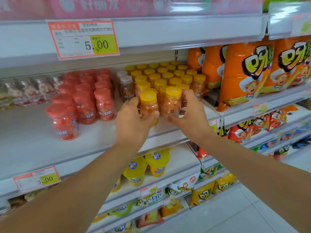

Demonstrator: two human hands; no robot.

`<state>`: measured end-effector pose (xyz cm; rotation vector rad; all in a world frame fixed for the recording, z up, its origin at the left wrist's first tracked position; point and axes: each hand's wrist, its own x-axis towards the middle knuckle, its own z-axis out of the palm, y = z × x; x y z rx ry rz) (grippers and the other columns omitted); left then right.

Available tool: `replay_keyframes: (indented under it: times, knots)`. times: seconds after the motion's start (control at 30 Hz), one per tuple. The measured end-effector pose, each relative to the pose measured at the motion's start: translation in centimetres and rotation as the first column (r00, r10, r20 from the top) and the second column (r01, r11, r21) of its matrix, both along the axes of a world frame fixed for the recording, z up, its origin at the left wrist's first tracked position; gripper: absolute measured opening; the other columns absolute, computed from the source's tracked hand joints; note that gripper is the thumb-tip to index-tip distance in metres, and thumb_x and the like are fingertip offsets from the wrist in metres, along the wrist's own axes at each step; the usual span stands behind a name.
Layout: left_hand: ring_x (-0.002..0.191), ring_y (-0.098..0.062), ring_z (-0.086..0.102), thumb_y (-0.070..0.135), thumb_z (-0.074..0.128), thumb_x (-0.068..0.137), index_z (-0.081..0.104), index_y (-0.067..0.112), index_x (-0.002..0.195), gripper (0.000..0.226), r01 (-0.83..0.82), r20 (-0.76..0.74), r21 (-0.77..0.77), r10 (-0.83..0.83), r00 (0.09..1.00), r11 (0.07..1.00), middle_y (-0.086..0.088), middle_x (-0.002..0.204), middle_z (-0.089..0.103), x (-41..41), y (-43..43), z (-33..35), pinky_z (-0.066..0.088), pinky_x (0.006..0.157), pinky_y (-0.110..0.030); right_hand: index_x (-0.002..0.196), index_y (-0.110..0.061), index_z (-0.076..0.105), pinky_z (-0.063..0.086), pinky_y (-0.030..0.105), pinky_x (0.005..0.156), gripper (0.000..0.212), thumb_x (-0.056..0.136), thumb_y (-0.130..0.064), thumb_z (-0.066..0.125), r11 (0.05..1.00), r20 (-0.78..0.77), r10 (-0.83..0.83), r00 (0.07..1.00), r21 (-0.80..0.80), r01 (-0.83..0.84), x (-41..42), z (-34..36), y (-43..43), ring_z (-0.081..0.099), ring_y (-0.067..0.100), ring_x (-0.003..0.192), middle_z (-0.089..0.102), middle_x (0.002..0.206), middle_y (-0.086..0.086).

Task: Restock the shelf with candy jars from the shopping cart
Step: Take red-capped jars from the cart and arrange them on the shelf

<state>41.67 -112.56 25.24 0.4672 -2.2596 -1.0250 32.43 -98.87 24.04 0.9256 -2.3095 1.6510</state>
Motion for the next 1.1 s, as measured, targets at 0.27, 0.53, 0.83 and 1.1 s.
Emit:
replay_keyframes:
  times: [0.27, 0.53, 0.83, 1.1]
  knots:
    - [0.093, -0.017, 0.061, 0.028, 0.082, 0.073, 0.052, 0.016, 0.119, 0.057, -0.040, 0.017, 0.004, 0.040, 0.999, 0.999, -0.002, 0.110, 0.062, -0.3, 0.7, -0.9, 0.053, 0.085, -0.041, 0.119, -0.021, 0.051, 0.053, 0.038, 0.085, 0.066, 0.064, -0.025, 0.086, 0.999, -0.004, 0.041, 0.999, 0.015, -0.041, -0.1, -1.0, -0.5, 0.059, 0.013, 0.103, 0.061, 0.113, -0.003]
    - [0.097, -0.019, 0.060, 0.026, 0.082, 0.073, 0.051, 0.012, 0.117, 0.056, -0.034, 0.066, 0.054, 0.031, 0.997, 0.998, -0.003, 0.108, 0.063, -0.1, 0.8, -0.8, 0.051, 0.088, -0.042, 0.121, -0.020, 0.052, 0.051, 0.042, 0.086, 0.053, 0.075, -0.023, 0.078, 0.996, -0.041, 0.024, 0.999, 0.083, -0.021, -0.3, -1.2, 0.0, 0.058, 0.016, 0.101, 0.060, 0.111, -0.001]
    - [0.104, -0.008, 0.049, 0.012, 0.071, 0.081, 0.052, 0.016, 0.121, 0.044, -0.045, -0.080, -0.056, 0.041, 0.996, 0.997, 0.005, 0.114, 0.048, 4.3, 1.2, -1.3, 0.040, 0.089, -0.019, 0.117, -0.016, 0.049, 0.042, 0.022, 0.081, 0.041, 0.083, -0.013, 0.071, 0.993, -0.132, -0.108, 0.985, -0.059, 0.101, 4.8, -0.7, 1.4, 0.049, 0.011, 0.098, 0.049, 0.105, -0.002]
    - [0.080, -0.007, 0.055, 0.003, 0.057, 0.085, 0.061, 0.023, 0.097, 0.024, -0.148, -0.166, 0.013, 0.148, 0.975, 0.989, 0.014, 0.096, 0.051, 16.3, -2.0, -5.3, 0.044, 0.068, -0.016, 0.094, -0.016, 0.059, 0.042, 0.017, 0.060, 0.009, 0.090, -0.007, 0.060, 0.949, 0.015, 0.309, 0.951, -0.062, -0.308, 16.2, -4.0, -4.5, 0.052, 0.010, 0.064, 0.058, 0.075, -0.006]
